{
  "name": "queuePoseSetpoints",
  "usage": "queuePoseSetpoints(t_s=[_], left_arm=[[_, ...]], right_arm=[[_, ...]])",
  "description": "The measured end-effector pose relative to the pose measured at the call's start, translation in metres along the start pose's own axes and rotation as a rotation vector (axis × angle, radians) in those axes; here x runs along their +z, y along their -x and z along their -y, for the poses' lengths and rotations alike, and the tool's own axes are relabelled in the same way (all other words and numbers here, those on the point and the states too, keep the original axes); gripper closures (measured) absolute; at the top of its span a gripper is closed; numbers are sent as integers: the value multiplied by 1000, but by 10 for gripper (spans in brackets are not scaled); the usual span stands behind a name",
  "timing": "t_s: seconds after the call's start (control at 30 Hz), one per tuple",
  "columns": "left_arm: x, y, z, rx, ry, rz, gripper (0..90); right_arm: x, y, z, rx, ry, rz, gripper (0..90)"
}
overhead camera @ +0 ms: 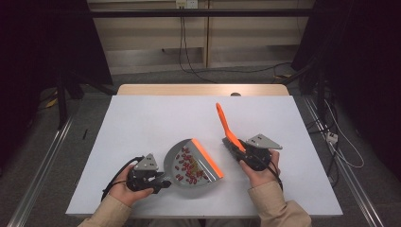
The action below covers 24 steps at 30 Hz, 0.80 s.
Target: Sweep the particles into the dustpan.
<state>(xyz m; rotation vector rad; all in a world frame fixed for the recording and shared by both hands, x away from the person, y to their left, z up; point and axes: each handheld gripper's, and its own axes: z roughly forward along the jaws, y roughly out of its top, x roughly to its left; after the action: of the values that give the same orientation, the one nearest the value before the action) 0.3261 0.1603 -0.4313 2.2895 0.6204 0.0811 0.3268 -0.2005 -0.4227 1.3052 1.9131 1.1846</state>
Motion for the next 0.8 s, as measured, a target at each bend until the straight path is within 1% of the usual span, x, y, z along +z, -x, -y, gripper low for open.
queuePoseSetpoints(t_s=[0.07, 0.1, 0.13, 0.17, 0.23, 0.27, 0.33, 0.37, 0.4, 0.43, 0.47, 0.5, 0.6, 0.7, 0.8], left_arm=[[-3, -3, -1, -2, -9, -18, 636], [-3, -5, -1, -12, -1, -8, 637], [-5, -6, -1, -19, -5, -26, 637], [-6, -8, -1, -25, 4, -16, 637], [-9, -10, -1, -37, 9, -41, 636], [-10, -12, -1, -42, 14, -36, 636], [-12, -14, -2, -53, 18, -47, 637], [-13, -14, -2, -53, 14, -54, 636], [-13, -14, -2, -57, 9, -74, 637], [-14, -15, -2, -59, 4, -79, 637], [-15, -17, -2, -66, 11, -70, 636], [-15, -19, -1, -80, 13, -69, 637], [-18, -23, -1, -91, 11, -89, 636], [-23, -28, 0, -118, 28, -104, 636], [-27, -33, 1, -132, 28, -129, 637]], right_arm=[[0, 0, 0, -1, 3, -1, 710], [-1, 1, 0, 2, 5, -2, 711], [-1, 1, 0, 3, 4, -3, 710], [-1, 1, 0, 2, 4, -1, 710], [-1, 2, 0, 5, 5, -3, 710], [-1, 3, 0, 3, 6, -1, 710], [-1, 4, -1, 9, 5, -5, 710], [-2, 4, -1, 7, 7, -2, 710], [-2, 5, -1, 7, 7, -1, 711], [-2, 5, -1, 11, 6, -2, 710], [-2, 6, -1, 10, 8, 0, 711], [-3, 8, -1, 11, 10, -3, 711], [-5, 11, 0, 15, 12, -2, 711], [-7, 14, 0, 21, 16, 2, 711], [-8, 17, 0, 30, 20, 6, 711]])
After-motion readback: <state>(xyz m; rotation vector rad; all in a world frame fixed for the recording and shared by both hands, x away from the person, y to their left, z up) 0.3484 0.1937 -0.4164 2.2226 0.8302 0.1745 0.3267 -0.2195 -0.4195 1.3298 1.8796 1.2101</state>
